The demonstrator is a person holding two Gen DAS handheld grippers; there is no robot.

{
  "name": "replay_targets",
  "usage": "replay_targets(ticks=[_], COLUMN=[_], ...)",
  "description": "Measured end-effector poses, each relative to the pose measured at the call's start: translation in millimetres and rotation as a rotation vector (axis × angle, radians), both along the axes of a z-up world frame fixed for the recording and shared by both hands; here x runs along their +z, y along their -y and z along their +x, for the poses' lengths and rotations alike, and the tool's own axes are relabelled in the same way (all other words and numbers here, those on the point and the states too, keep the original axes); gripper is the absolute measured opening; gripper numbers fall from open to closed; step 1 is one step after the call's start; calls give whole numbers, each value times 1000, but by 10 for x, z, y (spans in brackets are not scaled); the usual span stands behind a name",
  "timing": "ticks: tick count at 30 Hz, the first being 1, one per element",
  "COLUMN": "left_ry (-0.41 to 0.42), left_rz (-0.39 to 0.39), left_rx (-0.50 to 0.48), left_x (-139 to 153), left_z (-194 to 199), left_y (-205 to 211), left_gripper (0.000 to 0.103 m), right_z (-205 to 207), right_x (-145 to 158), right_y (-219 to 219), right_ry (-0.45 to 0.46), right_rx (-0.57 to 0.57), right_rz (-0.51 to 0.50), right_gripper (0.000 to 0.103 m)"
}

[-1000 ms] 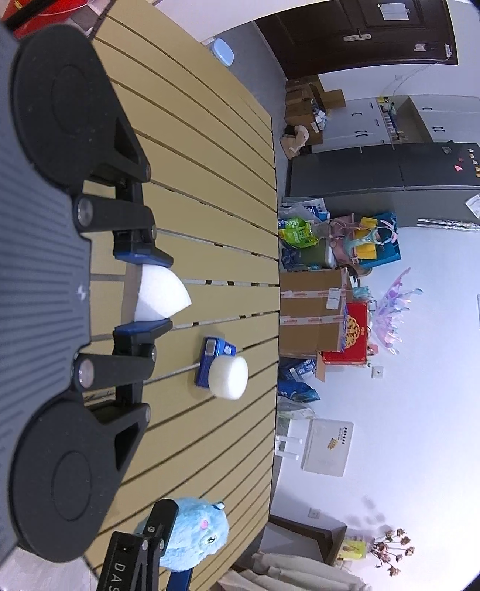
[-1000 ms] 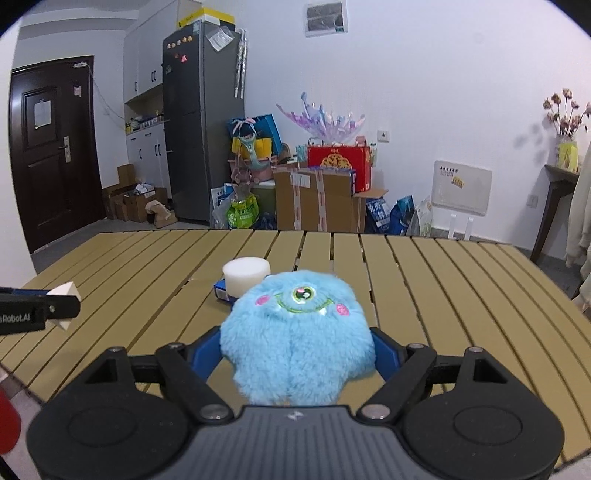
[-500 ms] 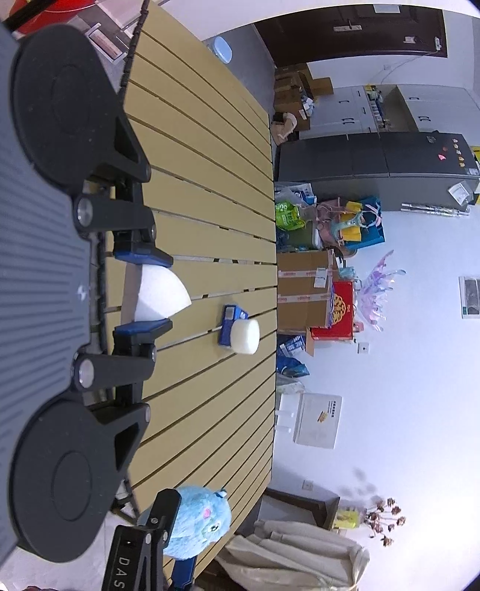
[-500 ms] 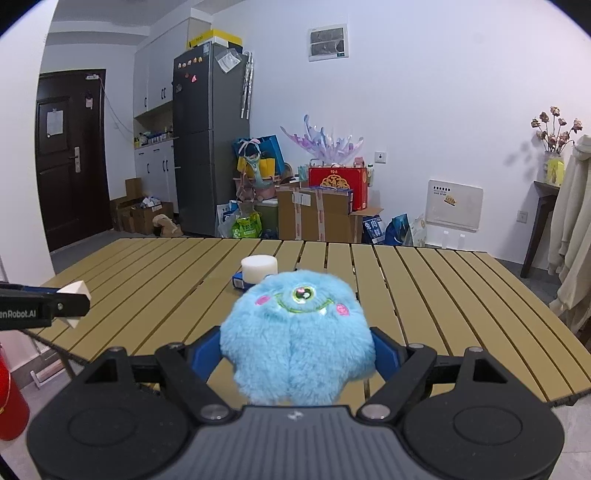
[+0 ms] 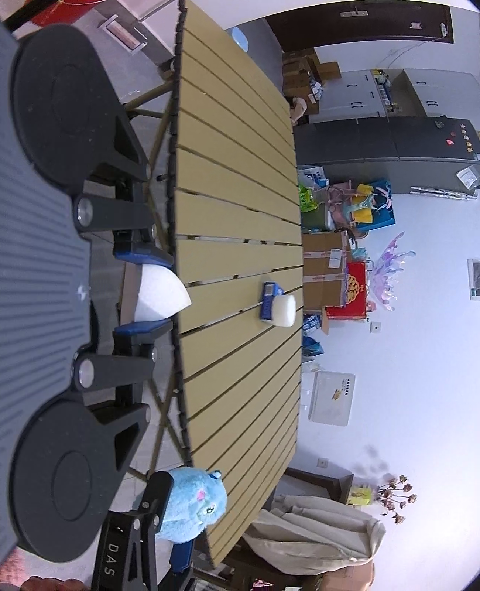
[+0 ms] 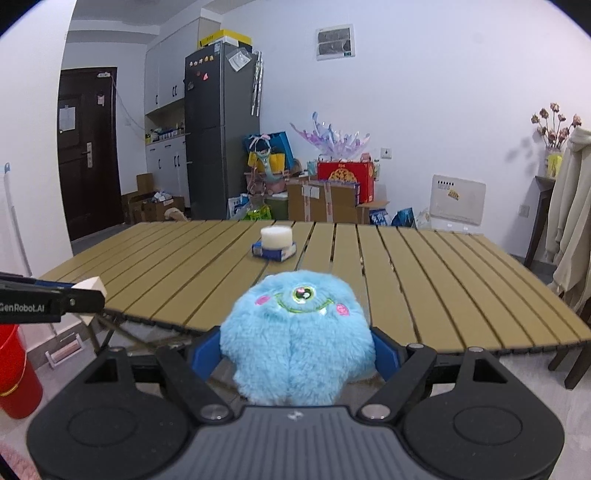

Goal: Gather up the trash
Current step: 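Carry the foam wedge and blue plush down toward the black bin with both tools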

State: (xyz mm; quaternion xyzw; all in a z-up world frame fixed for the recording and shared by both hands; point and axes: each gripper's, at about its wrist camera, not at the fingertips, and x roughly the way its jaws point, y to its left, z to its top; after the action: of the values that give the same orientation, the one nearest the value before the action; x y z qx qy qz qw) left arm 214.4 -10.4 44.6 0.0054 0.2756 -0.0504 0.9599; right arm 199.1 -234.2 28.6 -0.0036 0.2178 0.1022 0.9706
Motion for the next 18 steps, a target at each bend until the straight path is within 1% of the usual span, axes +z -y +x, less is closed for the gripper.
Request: replay_targets(ticks=[4,9,18], left_ry=[-31,-71,-175], left_rz=[-6,14,27], left_rx=[-13,-23,-21], left_x=[-158,-394,-850], left_z=[-137,-302,-480], left_y=[5,38,33], left_gripper=[31,31,31], right_z=[-171,-365,-601], right_x=[-164,-386,-787], right_y=[-27,-73,-149], right_ry=[-29,-80,-176], right_rx=[6,16,25], right_rz=[-4,8,8], right_gripper=[82,82,82])
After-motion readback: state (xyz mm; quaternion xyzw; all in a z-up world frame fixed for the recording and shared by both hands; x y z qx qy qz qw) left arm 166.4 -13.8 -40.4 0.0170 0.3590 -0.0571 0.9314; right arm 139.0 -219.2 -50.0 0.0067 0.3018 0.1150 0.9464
